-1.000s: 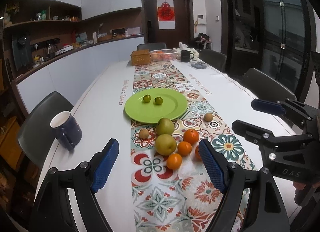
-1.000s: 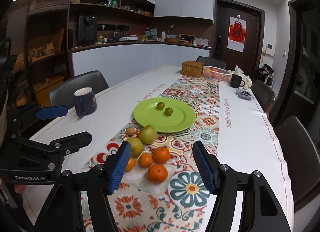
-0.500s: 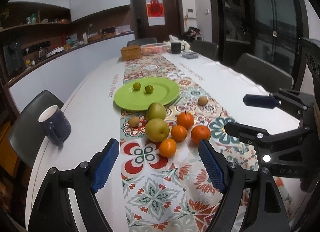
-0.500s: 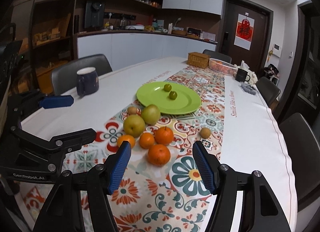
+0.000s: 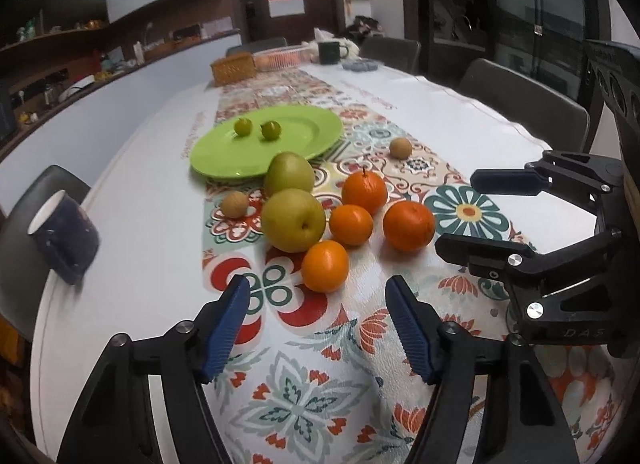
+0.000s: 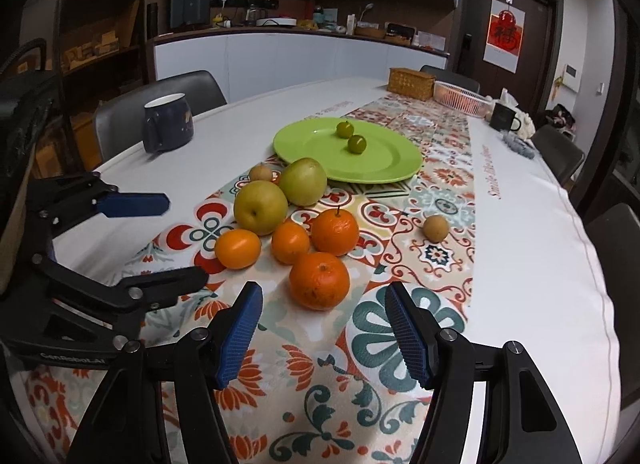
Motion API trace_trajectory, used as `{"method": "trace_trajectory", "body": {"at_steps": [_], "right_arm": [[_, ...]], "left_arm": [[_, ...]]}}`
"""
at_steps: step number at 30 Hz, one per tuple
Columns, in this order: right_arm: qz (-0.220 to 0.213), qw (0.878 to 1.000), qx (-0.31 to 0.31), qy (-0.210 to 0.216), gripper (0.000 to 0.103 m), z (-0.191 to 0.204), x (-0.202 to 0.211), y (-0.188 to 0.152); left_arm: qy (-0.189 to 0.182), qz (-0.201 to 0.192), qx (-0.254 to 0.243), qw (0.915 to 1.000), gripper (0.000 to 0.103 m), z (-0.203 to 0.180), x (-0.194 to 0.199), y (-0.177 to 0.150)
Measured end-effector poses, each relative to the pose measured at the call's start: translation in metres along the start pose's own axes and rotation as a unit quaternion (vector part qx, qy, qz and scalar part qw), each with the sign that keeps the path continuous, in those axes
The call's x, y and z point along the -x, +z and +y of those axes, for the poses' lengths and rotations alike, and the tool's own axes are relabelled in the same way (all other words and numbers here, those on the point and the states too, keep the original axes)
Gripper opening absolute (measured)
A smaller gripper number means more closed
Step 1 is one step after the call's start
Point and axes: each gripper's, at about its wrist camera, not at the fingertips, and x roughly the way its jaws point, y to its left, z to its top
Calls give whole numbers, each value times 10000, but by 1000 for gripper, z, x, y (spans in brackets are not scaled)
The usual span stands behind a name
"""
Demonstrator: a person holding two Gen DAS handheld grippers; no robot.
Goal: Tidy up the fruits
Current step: 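Grasp a mandarin with the left gripper while the right gripper grasps an orange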
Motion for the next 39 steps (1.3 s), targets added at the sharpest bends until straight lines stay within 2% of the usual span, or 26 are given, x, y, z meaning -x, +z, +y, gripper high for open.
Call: {"method": "trace_trajectory", "body": {"at_steps": [5,8,14,19,24,26,39], "right_arm": [[129,9998,-65,129,64,-4,-17,0],[255,9992,-175,261,58,-9,-27,0],[347,9978,-340,446,54,-16,-38,2],[435,9963,-417,609,54,-19,-47,4],[491,9950,-475,731,49,-18,-53,4],[500,9946,-515,743,44,-19,-54,4],[426,9951,-562,692,44,-18,-44,6]], "left_arm": [[-197,214,-48,9996,63,0,-16,3],[-298,357,-9,9989,62,1,-26,5],[-375,437,85,9983,55,4,-37,11],[-549,609,300,9962,41,7,-48,14],[-599,655,446,9951,34,9,-53,15],[-611,663,523,9946,33,10,-53,15],[-580,621,747,9936,33,11,-42,13]]}}
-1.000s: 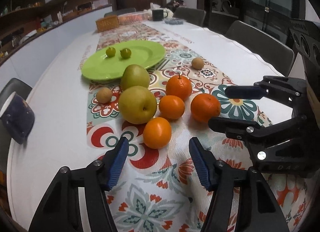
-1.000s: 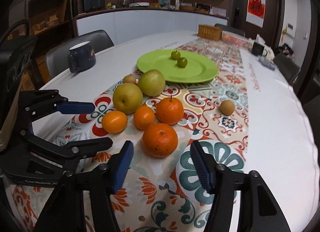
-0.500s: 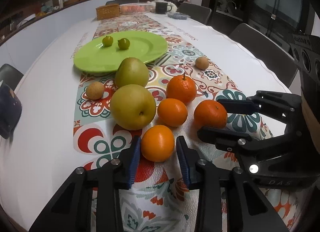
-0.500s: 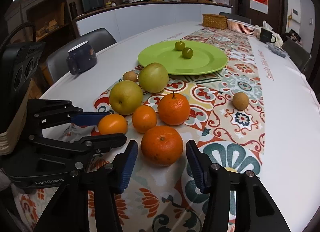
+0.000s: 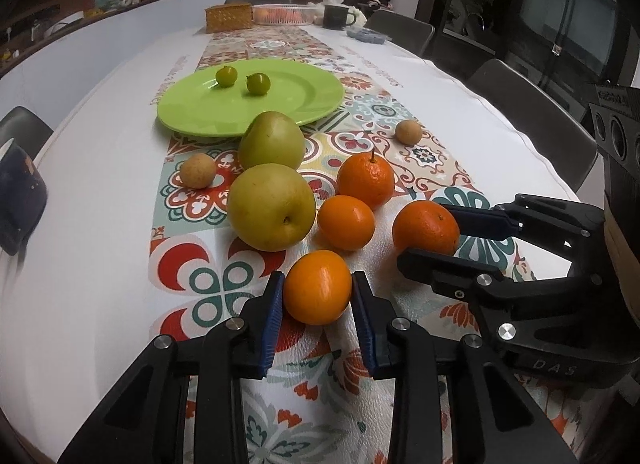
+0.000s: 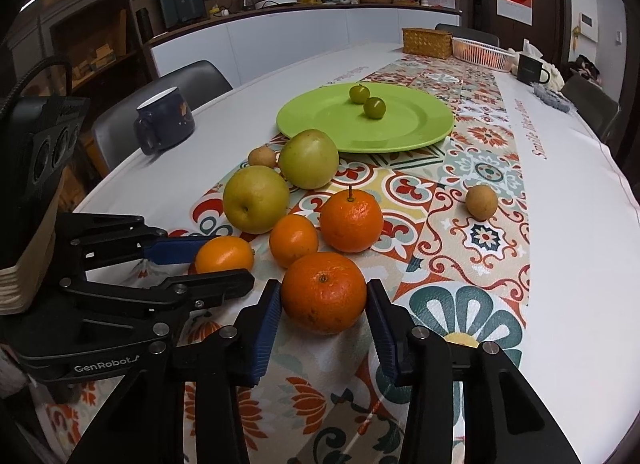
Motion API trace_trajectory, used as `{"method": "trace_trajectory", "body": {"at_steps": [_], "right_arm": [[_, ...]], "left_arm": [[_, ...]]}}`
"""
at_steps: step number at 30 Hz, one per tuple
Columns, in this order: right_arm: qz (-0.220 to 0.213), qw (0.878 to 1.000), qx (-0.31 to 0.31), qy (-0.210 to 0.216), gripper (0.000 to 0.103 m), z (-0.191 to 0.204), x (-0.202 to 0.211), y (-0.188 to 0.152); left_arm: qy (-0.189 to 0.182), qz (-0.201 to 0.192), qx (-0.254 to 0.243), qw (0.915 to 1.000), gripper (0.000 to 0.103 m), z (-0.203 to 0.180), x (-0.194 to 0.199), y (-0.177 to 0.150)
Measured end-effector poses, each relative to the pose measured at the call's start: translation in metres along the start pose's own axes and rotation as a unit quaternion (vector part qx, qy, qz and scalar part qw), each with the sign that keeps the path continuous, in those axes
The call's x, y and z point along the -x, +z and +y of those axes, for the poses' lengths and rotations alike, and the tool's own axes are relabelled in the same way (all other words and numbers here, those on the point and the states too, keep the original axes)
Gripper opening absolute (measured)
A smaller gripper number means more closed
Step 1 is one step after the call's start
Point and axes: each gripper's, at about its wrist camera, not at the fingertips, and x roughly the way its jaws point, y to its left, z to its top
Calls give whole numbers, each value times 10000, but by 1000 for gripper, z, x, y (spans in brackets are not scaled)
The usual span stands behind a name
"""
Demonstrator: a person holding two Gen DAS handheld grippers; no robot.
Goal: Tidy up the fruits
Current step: 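Grasp a mandarin with the left gripper while the right gripper grasps an orange, then carry both citrus fruits onto the green plate and open both grippers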
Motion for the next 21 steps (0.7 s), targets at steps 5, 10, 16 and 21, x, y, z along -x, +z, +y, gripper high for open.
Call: {"method": "trace_trajectory", "body": {"at_steps": [5,10,16,21], "right_arm": [[-122,9999,-59,-47,44,3,14,3],[-321,9993,-143,-86,44,8,34,7],[-590,9978,-255,-139,44,11,56,15],[-799,9963,-258,-190,44,15,72,25]], "left_arm": [[83,-171,41,9998,33,-3,17,1],[169,-456,69,9988,33,-8,42,3],[272,-709,86,9971,33,-11,68,8],[312,-893,66,9955,33,-13,84,16]]}}
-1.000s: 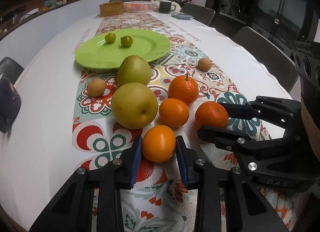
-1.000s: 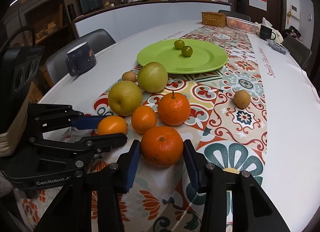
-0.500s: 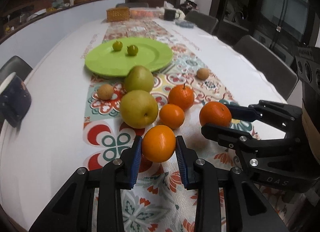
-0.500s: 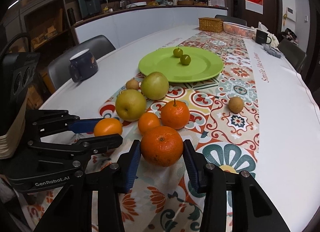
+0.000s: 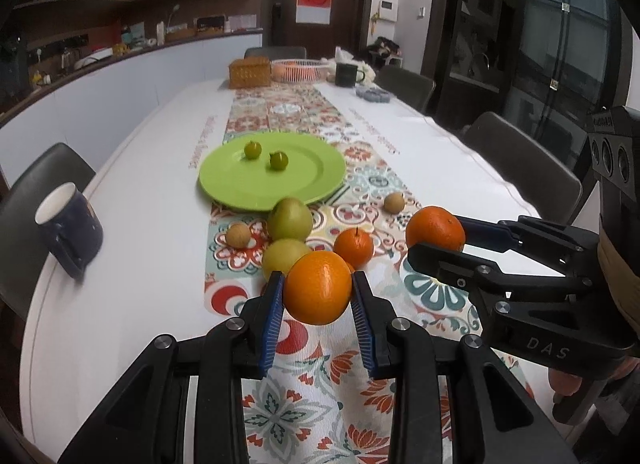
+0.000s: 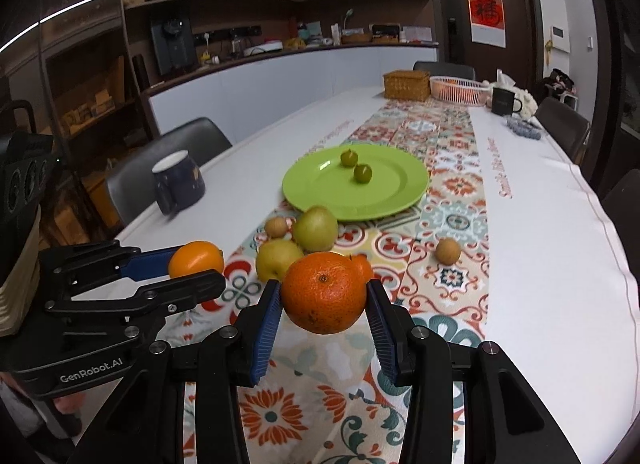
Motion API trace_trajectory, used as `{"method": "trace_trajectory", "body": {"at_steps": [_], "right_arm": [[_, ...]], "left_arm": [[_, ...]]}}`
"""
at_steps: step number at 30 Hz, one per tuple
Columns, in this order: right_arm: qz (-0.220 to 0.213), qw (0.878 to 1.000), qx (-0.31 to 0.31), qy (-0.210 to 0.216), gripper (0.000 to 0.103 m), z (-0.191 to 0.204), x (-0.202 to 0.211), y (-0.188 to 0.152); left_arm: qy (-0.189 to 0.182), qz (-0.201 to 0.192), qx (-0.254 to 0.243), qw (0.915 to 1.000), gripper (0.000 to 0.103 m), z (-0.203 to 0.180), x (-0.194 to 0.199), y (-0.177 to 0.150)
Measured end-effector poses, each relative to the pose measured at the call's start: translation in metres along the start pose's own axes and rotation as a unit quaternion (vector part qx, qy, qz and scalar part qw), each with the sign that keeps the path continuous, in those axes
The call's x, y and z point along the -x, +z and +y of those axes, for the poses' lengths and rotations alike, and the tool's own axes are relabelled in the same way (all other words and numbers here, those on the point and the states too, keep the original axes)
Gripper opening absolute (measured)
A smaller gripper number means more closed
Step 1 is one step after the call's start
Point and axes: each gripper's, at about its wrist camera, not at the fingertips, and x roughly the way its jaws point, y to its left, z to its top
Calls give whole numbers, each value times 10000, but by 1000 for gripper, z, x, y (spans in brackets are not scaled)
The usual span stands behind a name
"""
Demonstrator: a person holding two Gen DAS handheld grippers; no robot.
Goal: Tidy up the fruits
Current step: 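Carry both citrus fruits onto the green plate and open both grippers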
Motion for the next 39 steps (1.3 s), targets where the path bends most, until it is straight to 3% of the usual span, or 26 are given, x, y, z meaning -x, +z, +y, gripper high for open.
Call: {"method": "trace_trajectory", "body": {"at_steps": [12,21,32,39], "right_arm": [[-384,9991,70,-142,44,2,11,37],[-525,9984,54,-202,44,-5,-6,78],[-426,9979,160,-455,44,-22,-44,121],[-131,9987,137,-480,44,-37,-83,142]], "left_arm": [[141,-388,-34,9991,33,5,15,35],[254,-487,25,9985,33,21,4,68],[345,-405,13,9986,33,43,-29,109],[298,-205,95,9993,33,60,-65,128]]}}
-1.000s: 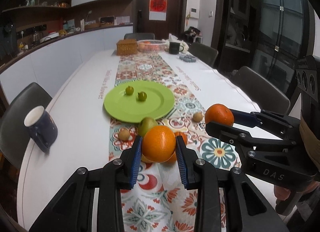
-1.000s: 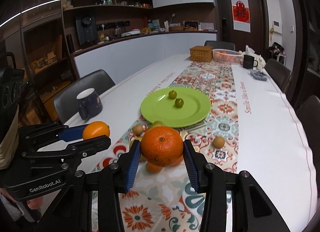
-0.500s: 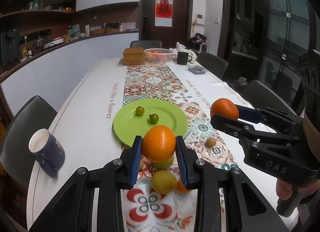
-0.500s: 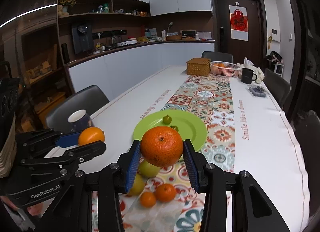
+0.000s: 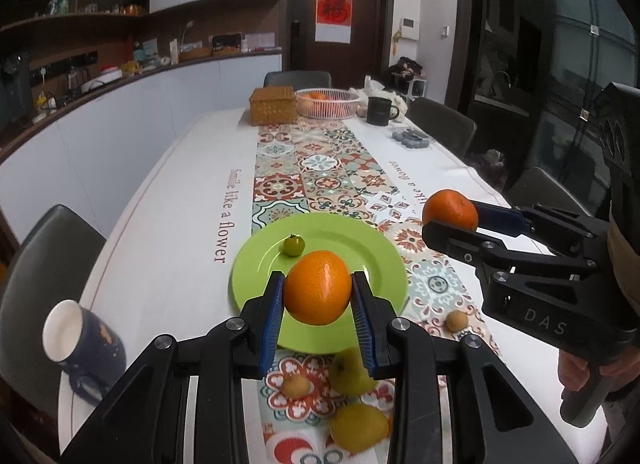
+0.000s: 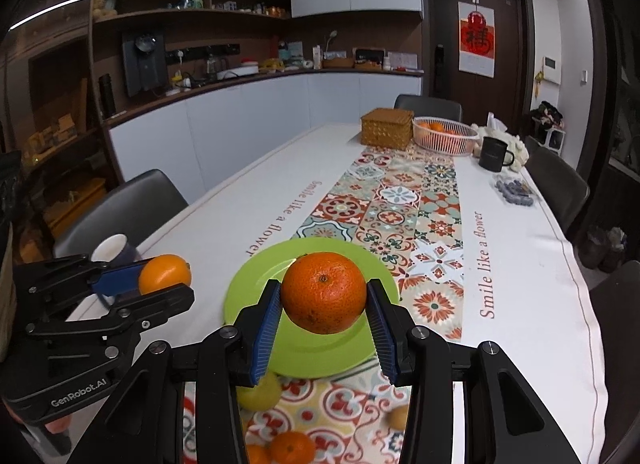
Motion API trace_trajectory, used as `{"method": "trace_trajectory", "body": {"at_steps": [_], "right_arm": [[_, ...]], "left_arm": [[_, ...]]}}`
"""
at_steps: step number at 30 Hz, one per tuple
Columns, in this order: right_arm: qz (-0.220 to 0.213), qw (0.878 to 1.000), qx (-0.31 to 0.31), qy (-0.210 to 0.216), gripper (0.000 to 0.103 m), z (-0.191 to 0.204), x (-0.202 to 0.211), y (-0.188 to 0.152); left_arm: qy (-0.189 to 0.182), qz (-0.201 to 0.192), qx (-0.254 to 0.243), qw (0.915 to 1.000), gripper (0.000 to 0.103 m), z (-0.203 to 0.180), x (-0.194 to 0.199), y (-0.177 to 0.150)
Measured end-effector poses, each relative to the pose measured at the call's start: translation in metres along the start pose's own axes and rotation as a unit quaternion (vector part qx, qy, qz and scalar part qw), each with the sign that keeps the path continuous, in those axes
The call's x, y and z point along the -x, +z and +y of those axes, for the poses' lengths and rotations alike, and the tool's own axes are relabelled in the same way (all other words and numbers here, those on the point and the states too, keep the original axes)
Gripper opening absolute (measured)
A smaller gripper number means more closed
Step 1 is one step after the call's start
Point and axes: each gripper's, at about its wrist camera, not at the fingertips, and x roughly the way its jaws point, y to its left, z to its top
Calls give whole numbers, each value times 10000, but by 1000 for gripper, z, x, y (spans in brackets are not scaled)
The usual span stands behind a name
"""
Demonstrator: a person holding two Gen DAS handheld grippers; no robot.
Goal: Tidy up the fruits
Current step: 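Carry both citrus fruits onto the green plate and open both grippers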
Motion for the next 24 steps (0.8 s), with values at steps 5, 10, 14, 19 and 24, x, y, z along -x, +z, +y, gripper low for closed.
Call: {"method": "trace_trajectory", "body": {"at_steps": [5,10,14,19,24], "right_arm": [[308,9995,-60,22,44,-7,-33,3],[649,9977,-184,105,44,-13,-65,-3],[874,9958,-249,109,44,-17,-85,-12],[1070,9938,-254,135,44,-19,-100,-22],[1164,9927,-293,150,44,-20,-109,-29]], "left_arm": [[-110,270,234,9993,33,14,-33,6],[-136,578,288,9978,33,21,-67,5],[-165,855,331,9957,33,25,-91,-2],[-190,1068,343,9935,33,26,-110,-12],[-185,1188,314,9922,33,26,-120,-17]]}}
